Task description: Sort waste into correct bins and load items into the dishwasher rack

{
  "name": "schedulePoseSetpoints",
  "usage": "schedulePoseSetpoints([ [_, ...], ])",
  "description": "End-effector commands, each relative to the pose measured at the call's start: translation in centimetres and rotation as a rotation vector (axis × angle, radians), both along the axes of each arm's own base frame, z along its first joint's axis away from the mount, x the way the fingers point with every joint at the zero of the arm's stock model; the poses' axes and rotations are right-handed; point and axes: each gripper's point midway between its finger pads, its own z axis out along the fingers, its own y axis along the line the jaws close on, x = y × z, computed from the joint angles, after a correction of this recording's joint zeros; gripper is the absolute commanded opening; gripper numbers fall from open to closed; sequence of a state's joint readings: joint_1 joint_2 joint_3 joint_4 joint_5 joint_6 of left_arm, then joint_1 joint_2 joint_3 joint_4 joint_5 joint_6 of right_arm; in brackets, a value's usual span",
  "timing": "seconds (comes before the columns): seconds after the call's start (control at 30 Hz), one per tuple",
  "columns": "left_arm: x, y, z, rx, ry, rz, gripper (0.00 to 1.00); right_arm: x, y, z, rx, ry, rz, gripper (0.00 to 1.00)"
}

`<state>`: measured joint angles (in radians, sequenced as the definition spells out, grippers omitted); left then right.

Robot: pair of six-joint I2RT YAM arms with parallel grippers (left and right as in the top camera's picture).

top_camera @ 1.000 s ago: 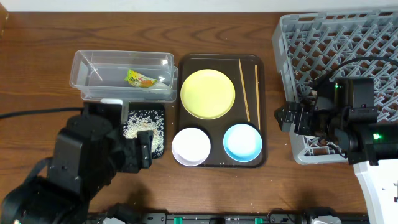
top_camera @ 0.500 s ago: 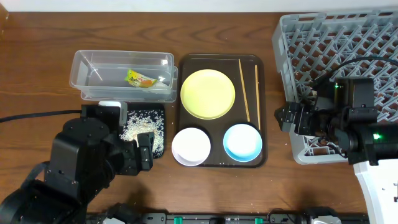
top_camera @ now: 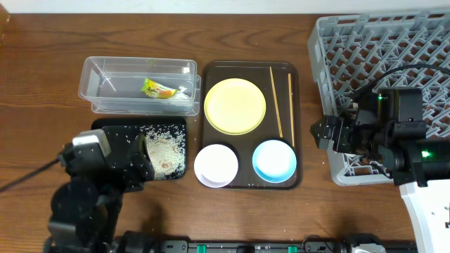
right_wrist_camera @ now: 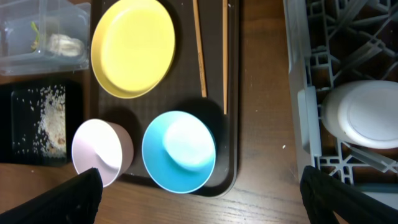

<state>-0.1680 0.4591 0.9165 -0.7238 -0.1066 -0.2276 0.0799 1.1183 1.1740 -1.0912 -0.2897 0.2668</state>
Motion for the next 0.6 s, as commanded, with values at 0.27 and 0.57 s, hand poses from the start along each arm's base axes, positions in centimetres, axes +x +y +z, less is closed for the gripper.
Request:
schedulePoseSetpoints([
  [0.27, 0.9, 1.5, -8.6, -0.003, -0.200, 0.069, 0.91, -0.1, 0.1, -0.2, -0.009, 0.002, 0.011, 0.99],
  [0.57, 3.1, -0.2, -14.8, -0.021, -0.204, -0.016, 0.91, -0.1, 0.1, -0.2, -0.009, 0.002, 0.011, 0.99],
])
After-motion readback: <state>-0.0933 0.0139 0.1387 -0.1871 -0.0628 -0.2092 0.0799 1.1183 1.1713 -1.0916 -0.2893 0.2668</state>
